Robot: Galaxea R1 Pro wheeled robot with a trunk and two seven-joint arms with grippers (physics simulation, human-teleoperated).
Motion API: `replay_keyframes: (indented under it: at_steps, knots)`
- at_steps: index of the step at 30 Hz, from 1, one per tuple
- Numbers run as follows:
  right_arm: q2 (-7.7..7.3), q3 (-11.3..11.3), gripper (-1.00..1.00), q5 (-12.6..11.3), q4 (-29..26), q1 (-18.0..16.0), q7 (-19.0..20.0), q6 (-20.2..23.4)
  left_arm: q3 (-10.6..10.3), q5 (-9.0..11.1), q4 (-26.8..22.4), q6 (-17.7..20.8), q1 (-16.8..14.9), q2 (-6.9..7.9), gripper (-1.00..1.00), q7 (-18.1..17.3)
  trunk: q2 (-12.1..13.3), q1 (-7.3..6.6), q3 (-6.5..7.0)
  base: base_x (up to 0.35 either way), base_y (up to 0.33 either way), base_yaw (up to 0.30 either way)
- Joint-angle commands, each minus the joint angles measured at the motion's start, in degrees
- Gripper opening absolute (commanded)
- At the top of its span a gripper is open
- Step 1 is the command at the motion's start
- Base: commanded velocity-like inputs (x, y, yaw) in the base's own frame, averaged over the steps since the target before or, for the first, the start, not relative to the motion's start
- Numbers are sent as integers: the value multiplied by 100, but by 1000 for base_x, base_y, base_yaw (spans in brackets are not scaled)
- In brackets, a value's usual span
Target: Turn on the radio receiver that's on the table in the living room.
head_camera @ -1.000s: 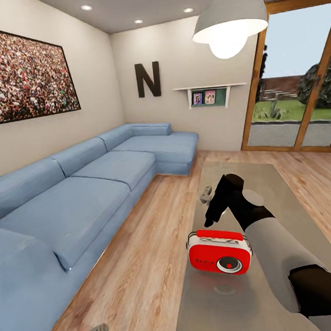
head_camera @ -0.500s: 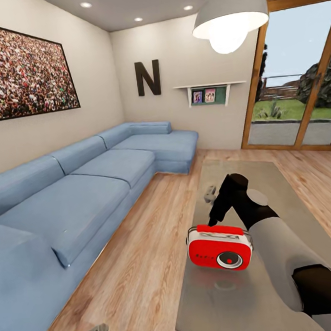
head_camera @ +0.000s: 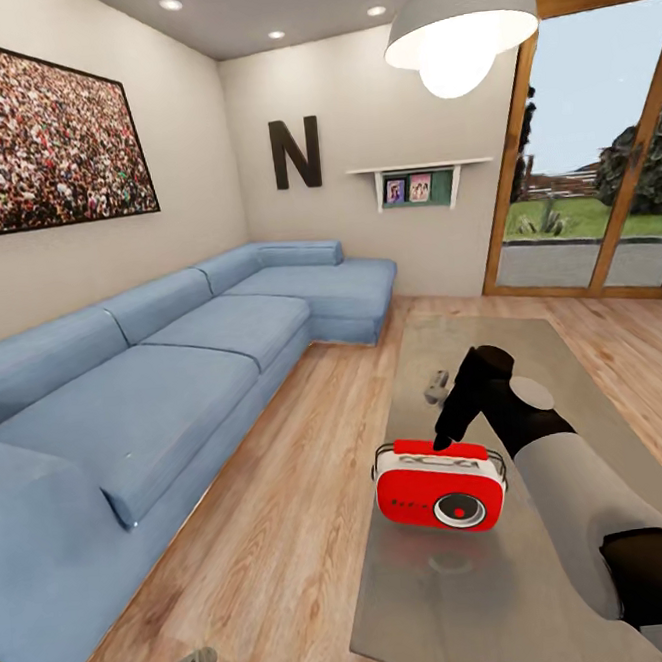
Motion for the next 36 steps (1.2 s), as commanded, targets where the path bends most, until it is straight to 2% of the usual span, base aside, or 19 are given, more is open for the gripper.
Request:
replay_keyframes:
  at_steps: [1,4,36]
  knots:
    - [1,0,100,-1,0,0,0,2,0,0,0,0,0,0,100,0,0,0,0,0,0,0]
    - [2,0,100,-5,0,0,2,6,0,1,0,0,2,-6,100,0,0,0,0,0,0,0]
    - [-30,-2,100,2,0,-35,63,-1,-9,2,0,0,0,-9,100,-1,-1283,703,-575,0,0,0]
